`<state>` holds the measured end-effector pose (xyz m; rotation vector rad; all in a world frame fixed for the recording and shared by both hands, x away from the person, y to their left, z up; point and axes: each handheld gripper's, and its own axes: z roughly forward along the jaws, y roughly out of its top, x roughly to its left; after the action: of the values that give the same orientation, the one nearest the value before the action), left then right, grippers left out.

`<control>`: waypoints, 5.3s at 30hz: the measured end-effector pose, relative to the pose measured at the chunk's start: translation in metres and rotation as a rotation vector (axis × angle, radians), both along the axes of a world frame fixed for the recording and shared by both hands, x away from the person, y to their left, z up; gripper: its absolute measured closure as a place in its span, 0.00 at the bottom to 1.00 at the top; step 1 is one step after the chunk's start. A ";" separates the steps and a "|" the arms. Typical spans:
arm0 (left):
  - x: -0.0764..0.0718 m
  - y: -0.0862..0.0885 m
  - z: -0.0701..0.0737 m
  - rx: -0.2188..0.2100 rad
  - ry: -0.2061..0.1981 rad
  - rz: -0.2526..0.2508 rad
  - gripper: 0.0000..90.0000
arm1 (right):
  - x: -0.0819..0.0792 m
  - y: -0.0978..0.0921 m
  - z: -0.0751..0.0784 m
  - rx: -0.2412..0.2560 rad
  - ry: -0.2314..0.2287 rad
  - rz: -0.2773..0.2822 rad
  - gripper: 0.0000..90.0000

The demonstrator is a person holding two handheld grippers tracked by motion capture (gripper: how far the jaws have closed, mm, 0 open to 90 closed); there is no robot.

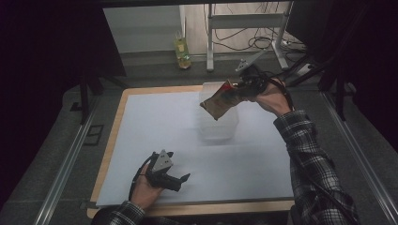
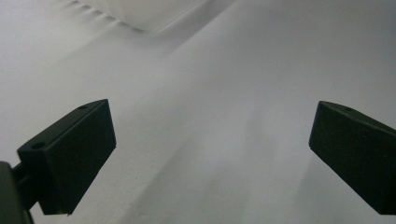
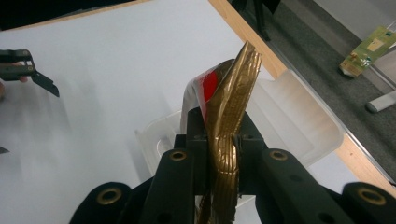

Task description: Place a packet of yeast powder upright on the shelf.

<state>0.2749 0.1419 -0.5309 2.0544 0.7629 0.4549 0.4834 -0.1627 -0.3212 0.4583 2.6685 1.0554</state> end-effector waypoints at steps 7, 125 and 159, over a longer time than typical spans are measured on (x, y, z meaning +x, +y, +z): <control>0.000 0.001 0.000 0.001 0.004 -0.001 0.01 | 0.005 -0.001 -0.008 -0.027 0.001 0.042 0.88; -0.001 0.008 0.002 -0.012 0.026 0.023 0.02 | 0.030 0.079 -0.056 -0.156 0.038 0.145 0.85; 0.000 0.007 0.001 -0.002 0.028 0.024 0.02 | 0.020 0.058 -0.055 -0.102 0.049 0.087 0.67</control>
<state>0.2746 0.1491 -0.5298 2.0557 0.8052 0.4397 0.5029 -0.1044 -0.3761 0.3561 2.7928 0.9362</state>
